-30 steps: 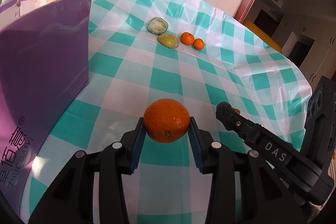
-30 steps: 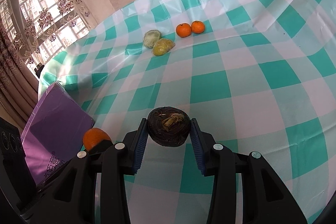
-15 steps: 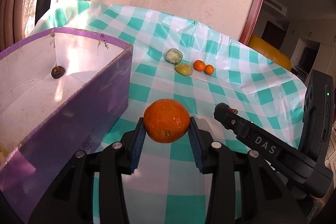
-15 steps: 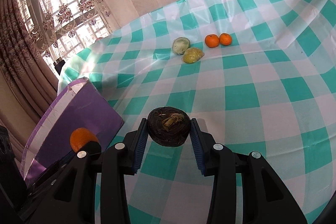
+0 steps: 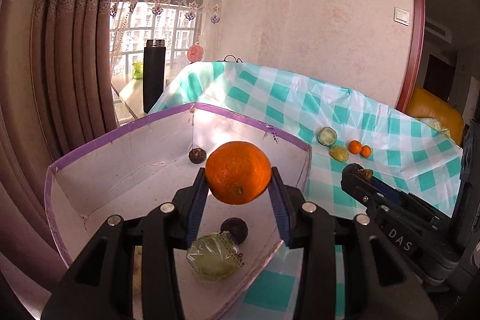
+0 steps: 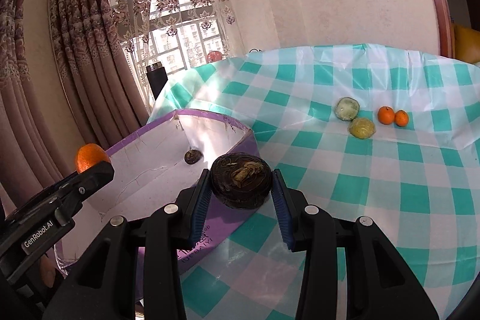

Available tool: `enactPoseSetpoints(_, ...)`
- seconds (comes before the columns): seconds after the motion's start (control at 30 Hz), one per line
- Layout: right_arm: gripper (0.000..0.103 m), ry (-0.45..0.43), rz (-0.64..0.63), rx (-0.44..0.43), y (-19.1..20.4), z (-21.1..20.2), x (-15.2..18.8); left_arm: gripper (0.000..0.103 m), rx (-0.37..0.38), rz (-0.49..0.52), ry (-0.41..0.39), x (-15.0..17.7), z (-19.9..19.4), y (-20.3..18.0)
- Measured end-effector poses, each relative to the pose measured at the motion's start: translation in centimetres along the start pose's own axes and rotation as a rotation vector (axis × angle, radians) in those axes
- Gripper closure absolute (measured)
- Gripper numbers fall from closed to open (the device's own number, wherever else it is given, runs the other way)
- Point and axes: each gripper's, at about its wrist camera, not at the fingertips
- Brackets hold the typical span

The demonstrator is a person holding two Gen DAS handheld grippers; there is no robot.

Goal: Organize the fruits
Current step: 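Open both tools over the box to drop the dark brown fruit and mandarin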

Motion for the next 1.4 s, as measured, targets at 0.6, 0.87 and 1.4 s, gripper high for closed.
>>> enactPoseSetpoints(0.6, 0.063, 0.310, -0.318, 0.012, 9.9, 11.3, -1.3, 0.062, -0.200, 0.088, 0.369, -1.0, 6.0, 7.4)
enactPoseSetpoints(0.87, 0.061, 0.341, -0.401, 0.077, 10.9, 12.6, -0.1, 0.059, -0.157, 0.022, 0.435, -0.9, 6.8, 8.5)
enactPoseSetpoints(1.4, 0.054, 0.306, -0.461, 0.077, 11.3, 12.1, 0.7, 0.022, -0.144, -0.031, 0.393, -1.4, 6.1, 8.9)
Point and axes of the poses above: each gripper's, at about its wrist camera, not at the fingertips, and z roughly the way its jaws point, y to its left, x to its underside, and after that the axes turned 3 degrees about x, right-handed
